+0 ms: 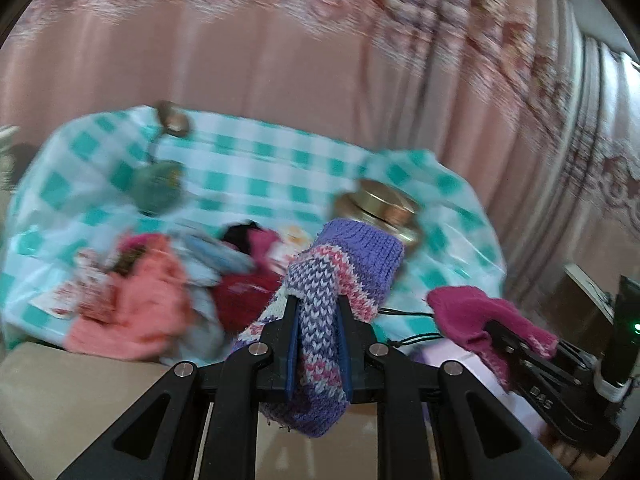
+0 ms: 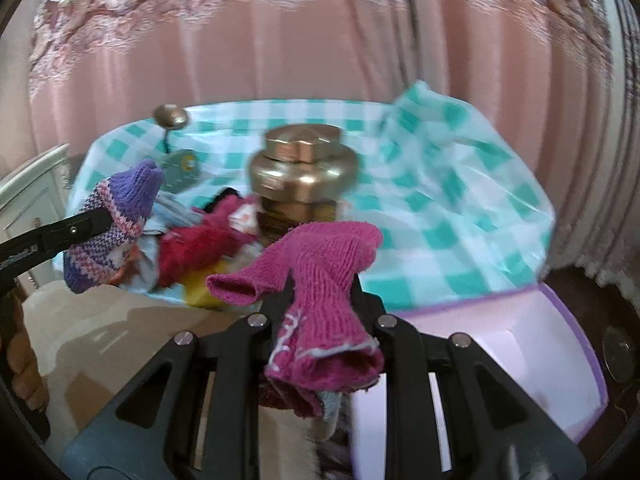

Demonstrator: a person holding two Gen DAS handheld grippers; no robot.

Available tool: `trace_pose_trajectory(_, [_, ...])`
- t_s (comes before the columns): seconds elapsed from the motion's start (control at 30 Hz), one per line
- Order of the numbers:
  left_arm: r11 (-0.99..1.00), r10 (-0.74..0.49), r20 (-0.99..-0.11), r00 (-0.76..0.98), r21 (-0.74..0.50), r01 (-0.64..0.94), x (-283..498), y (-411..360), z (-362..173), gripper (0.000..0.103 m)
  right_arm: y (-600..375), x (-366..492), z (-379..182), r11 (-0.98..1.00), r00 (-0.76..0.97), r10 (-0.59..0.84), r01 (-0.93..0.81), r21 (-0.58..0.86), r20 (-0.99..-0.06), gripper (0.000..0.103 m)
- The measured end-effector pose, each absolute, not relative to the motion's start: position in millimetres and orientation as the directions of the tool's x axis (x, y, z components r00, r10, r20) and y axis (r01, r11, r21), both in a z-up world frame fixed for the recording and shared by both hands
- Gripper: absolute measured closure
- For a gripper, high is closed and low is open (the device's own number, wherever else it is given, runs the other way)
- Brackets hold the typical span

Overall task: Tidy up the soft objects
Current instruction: 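Carry the sock and glove to the white box and release both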

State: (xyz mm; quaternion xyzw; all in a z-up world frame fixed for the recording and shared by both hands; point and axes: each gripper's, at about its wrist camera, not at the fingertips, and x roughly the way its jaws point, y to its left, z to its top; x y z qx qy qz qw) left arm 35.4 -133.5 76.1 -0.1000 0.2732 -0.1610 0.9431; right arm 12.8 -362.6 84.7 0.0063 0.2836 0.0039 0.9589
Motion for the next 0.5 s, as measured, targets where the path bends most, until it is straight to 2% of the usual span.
trace_pose_trajectory(0.23, [0.873,-0.487,-0.528,0.696,-0.275,0.402,23.6,-207.5,70.8,0.086,-415.2,-3.8,77.2,0.993,0.815,-0.101,0.118,-0.007,-0.57,0.079])
trace_pose_trajectory(0.5, [0.81,-0.576,-0.566,0.59,-0.298,0.505,15.4,-269.3,63.6,0.086,-468.9,-18.2,64.5,0.962,0.758,-0.239,0.268,-0.044,-0.607,0.079])
